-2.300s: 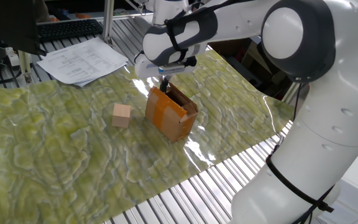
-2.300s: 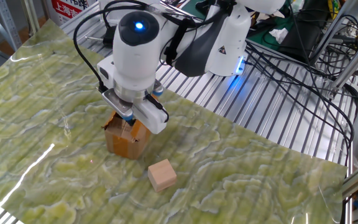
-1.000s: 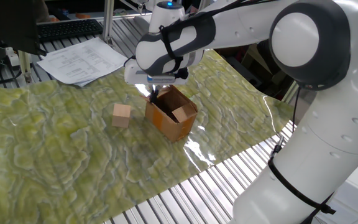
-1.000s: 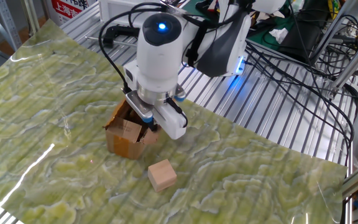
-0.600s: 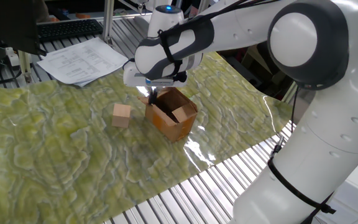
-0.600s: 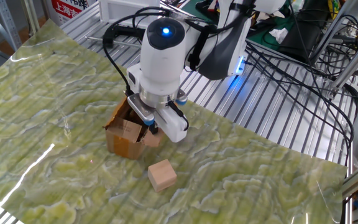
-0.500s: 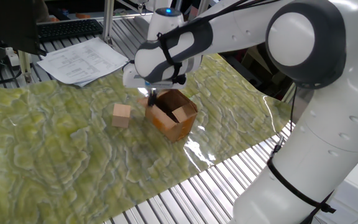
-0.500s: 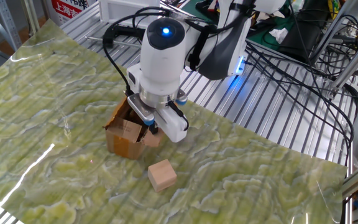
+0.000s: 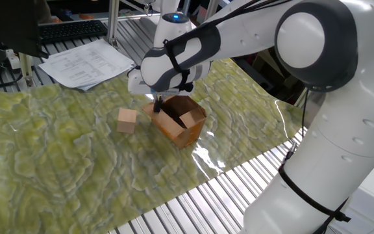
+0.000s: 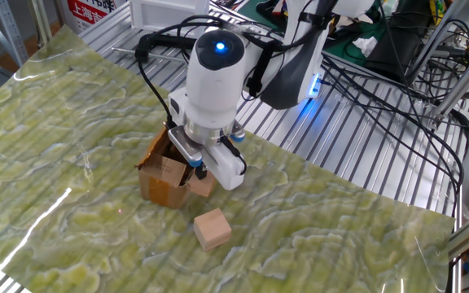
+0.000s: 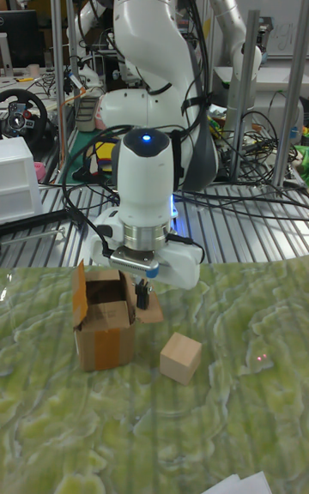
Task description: Open a box
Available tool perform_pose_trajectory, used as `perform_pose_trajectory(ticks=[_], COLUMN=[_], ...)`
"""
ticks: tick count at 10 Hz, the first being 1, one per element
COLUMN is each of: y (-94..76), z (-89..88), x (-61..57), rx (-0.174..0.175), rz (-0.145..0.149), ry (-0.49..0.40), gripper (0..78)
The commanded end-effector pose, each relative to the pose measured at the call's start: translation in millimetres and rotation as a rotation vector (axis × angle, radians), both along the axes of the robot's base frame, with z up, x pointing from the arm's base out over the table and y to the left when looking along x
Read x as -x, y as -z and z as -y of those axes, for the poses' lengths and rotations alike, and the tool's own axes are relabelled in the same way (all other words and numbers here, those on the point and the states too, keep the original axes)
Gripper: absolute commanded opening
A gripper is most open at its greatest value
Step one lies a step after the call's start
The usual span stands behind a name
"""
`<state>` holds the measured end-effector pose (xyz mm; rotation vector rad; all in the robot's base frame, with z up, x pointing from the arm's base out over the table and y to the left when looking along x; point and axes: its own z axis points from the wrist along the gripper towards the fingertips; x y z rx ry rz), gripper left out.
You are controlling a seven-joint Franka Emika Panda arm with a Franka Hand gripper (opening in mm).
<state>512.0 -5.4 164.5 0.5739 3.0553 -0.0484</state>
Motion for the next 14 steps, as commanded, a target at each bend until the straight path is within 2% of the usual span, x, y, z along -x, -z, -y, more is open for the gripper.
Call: perform_pose_trajectory(ticks=[1, 7, 10, 12, 14], y=[2.9, -26.9, -45.3, -50.8, -47.5], z=[0.0, 3.3, 12.3, 15.1, 20.8], x=[-1.6, 2.1, 2.1, 2.8, -0.4], rx=[0.004, 0.003, 0.002, 0.002, 0.002], rz=[-0.003, -0.022, -0.034, -0.034, -0.035], ry=[0.012, -0.007, -0.031, -0.039, -0.055], gripper=[0.0, 0.0, 0.0, 0.0, 0.0])
